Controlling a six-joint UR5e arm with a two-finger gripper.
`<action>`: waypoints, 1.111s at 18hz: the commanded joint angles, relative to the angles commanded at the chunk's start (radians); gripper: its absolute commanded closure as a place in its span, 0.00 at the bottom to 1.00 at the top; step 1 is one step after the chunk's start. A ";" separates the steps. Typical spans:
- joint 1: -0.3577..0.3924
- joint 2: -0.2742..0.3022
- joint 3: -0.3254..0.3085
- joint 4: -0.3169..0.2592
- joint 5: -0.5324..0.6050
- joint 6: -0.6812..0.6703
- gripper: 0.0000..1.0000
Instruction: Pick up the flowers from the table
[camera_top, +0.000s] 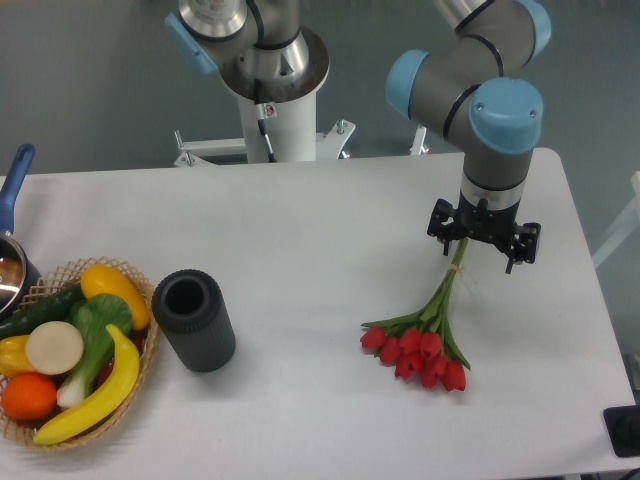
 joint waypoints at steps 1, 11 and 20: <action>0.000 0.000 0.000 0.000 0.000 0.000 0.00; -0.011 -0.028 -0.144 0.231 -0.002 -0.024 0.00; -0.035 -0.115 -0.127 0.238 0.008 -0.015 0.00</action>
